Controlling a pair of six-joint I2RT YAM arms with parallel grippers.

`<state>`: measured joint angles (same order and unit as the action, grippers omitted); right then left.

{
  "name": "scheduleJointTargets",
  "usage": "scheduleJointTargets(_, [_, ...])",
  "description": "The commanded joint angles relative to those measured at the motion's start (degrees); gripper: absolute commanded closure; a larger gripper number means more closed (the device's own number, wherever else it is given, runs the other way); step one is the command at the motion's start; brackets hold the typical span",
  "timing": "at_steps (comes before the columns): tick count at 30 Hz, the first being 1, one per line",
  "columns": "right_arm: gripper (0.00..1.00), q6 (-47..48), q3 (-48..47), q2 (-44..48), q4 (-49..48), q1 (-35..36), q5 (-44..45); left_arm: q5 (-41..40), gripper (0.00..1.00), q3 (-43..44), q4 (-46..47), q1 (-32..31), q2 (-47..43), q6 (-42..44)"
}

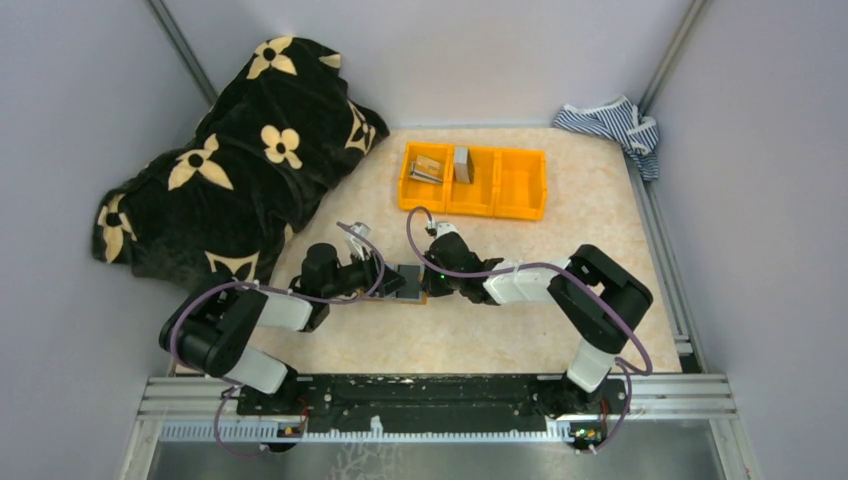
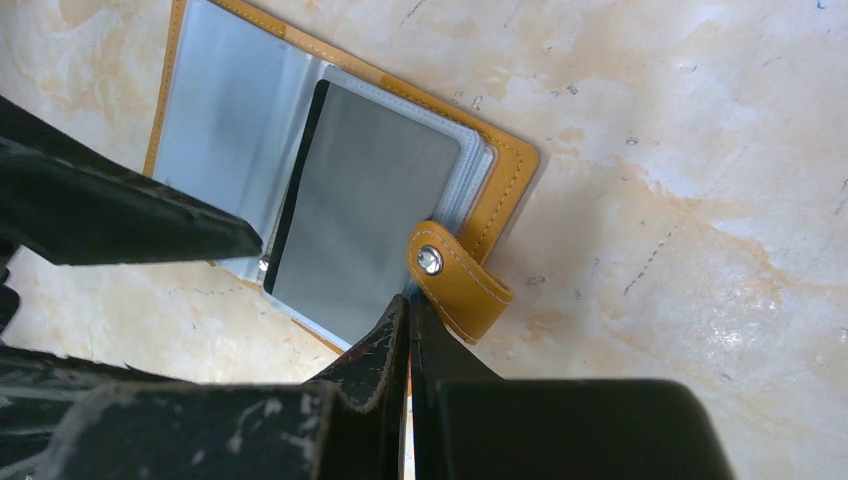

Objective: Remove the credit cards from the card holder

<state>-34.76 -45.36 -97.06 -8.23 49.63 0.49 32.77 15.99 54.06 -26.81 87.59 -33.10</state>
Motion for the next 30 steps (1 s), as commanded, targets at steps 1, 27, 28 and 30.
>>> scheduleJointTargets(1, [1.0, 0.2, 0.2, -2.5, 1.0, -0.1, -0.4, -2.1, 0.45, 2.5, -7.5, 1.9, -1.9, 5.2])
scheduleJointTargets(27, [1.0, 0.8, -0.8, -4.0, 1.4, -0.4, -1.1, 5.5, 0.48, 1.0, 6.8, 4.6, 10.7, -0.2])
scheduleJointTargets(28, [1.0, 0.8, -0.7, -4.1, 1.3, -0.4, -1.1, 6.1, 0.49, 0.9, 7.4, 4.6, 10.8, -0.7])
scheduleJointTargets(30, [1.0, 0.8, -0.6, -4.3, 1.2, -0.3, -1.1, 7.1, 0.55, 0.7, 8.6, 4.6, 11.0, -1.5])
